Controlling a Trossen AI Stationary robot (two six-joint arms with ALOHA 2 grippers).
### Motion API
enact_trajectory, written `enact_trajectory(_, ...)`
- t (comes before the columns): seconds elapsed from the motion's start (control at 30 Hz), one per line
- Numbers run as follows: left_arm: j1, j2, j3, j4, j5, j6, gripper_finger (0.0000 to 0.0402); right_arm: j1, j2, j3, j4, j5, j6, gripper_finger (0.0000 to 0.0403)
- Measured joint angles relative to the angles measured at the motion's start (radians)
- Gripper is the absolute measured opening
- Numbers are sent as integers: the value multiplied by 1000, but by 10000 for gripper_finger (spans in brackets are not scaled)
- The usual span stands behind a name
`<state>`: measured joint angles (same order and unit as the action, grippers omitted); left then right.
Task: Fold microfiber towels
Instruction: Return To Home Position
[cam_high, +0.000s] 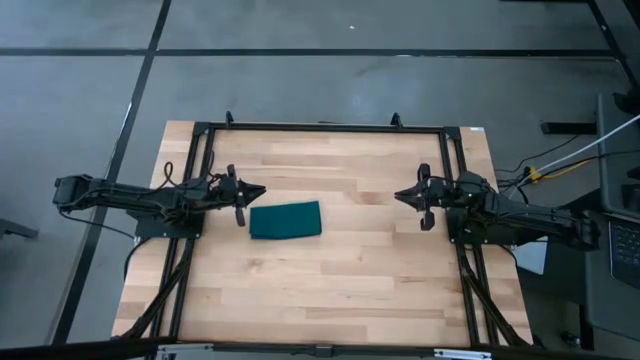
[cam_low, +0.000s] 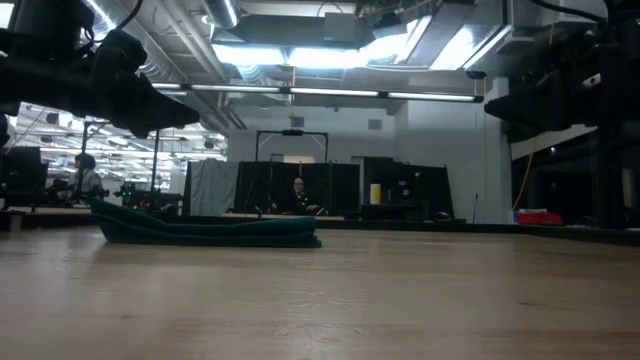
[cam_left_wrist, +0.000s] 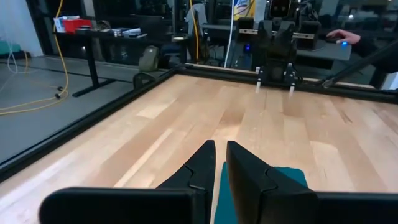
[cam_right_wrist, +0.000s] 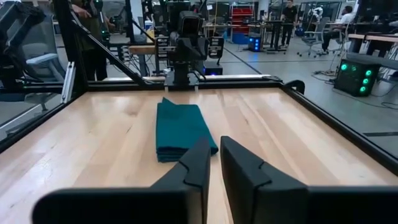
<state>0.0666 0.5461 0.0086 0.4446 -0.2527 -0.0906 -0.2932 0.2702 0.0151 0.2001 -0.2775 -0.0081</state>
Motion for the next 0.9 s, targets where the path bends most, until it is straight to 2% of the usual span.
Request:
enact_trajectory(0.07, 0, 0, 0, 0, 0, 0, 38, 0, 0, 0, 0, 0, 12, 38)
enact_trajectory(0.27, 0, 0, 0, 0, 0, 0, 39, 0, 0, 0, 0, 0, 182, 38)
enact_trajectory(0.9, 0, 0, 0, 0, 0, 0, 39, 0, 0, 0, 0, 0, 184, 82)
